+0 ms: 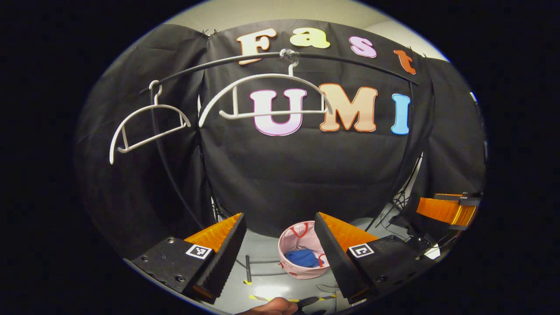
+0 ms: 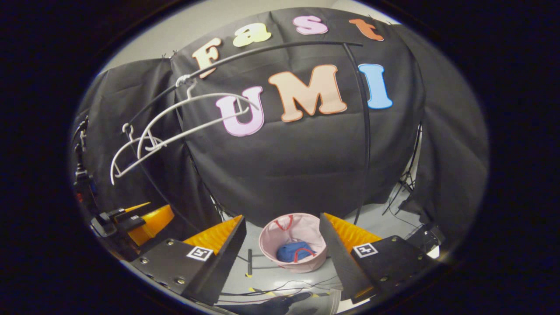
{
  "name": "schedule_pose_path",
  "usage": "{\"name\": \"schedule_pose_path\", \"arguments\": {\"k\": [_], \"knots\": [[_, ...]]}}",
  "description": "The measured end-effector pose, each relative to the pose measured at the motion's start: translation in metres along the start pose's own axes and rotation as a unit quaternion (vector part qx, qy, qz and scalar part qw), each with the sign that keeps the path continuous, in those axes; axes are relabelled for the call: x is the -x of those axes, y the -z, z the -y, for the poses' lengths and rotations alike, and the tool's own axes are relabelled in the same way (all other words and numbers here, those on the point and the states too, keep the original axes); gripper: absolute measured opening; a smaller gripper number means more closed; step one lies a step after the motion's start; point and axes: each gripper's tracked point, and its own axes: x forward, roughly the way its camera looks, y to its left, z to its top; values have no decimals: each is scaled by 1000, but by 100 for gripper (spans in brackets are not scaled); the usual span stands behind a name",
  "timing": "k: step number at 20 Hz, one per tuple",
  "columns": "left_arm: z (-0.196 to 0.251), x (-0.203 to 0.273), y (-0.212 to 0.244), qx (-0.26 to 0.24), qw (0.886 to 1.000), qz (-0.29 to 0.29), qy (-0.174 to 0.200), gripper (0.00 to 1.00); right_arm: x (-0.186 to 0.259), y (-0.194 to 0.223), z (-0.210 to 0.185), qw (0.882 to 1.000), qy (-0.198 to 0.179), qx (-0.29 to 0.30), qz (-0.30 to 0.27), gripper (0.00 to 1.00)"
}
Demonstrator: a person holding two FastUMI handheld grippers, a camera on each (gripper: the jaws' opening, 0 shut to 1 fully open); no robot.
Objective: Grasp the clothes on the hanger with both hands and then place them into the laundry hamper below.
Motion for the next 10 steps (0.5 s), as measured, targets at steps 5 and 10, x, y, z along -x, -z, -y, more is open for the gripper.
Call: {"name": "schedule_pose_path", "arguments": {"k": [5,10], "knots": [[-10,13,-36,-8,999,34,-19,98,3,-21,-6,1000,-3,6,14,100],[-15,34,-80,-3,996,90,-25,98,18,-62,-4,998,10,21,65,95]]}}
